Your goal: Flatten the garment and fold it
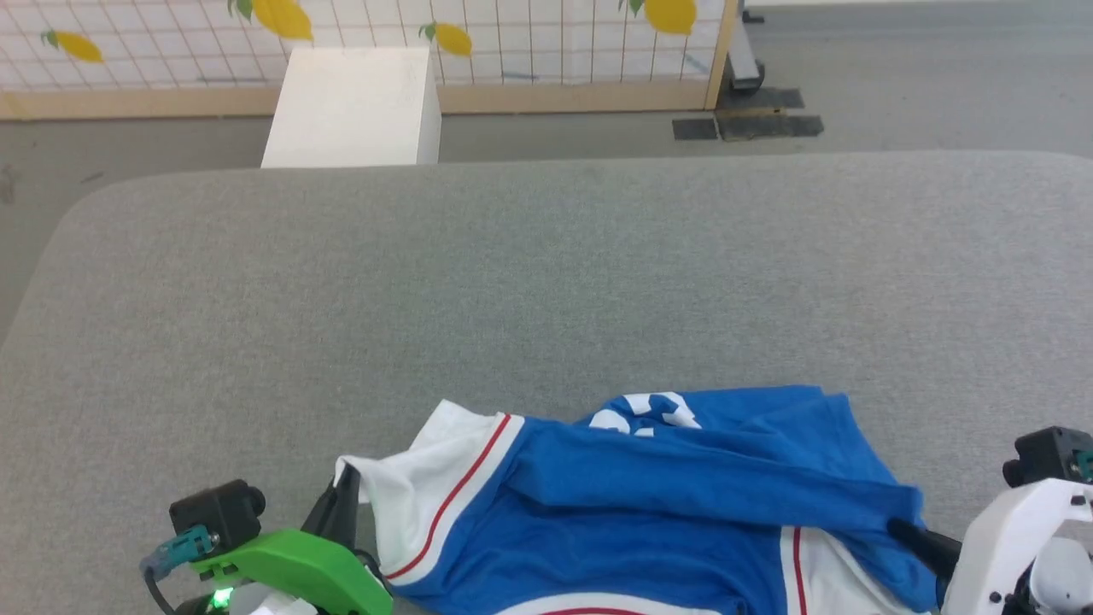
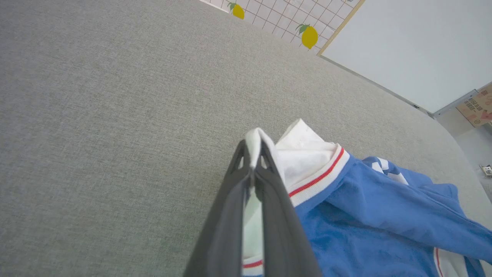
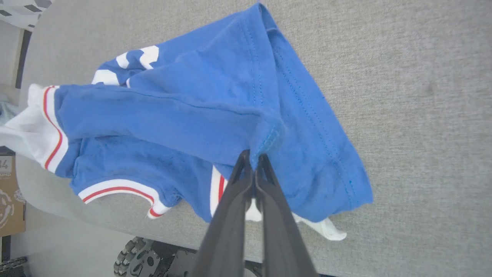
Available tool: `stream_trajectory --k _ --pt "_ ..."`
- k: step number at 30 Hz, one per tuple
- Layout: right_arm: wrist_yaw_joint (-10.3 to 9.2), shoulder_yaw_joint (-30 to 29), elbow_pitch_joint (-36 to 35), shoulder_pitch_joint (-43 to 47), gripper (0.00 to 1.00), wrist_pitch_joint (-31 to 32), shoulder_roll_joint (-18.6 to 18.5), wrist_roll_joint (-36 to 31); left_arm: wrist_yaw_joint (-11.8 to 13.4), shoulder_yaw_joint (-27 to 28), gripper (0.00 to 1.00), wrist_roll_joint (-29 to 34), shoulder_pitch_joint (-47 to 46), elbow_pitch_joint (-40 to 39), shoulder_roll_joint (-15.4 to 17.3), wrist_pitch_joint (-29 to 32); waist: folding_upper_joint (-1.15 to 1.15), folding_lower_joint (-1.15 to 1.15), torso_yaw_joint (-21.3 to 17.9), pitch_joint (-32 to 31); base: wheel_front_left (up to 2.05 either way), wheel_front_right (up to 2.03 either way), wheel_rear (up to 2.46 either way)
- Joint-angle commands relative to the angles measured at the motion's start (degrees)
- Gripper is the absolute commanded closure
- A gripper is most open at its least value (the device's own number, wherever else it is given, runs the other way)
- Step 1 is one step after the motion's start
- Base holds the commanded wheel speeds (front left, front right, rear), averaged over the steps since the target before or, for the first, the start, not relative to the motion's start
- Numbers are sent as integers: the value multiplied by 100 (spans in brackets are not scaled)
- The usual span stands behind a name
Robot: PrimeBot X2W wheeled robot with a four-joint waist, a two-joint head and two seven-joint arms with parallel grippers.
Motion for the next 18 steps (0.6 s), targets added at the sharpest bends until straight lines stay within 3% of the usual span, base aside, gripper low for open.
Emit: stream_trajectory --k 1,8,18 --pt "-6 -19 -111 36 100 -30 34 104 -23 41 100 -55 70 12 7 -7 0 1 -64 -84 0 0 0" --pt "-6 56 -297 -508 100 20 -140 468 -245 149 100 -115 -369 -72 156 1 0 1 -107 -196 0 0 0" --pt "-6 86 -204 -2328 100 567 -1082 709 -591 250 100 205 -2575 -131 813 625 0 1 -48 -306 0 0 0"
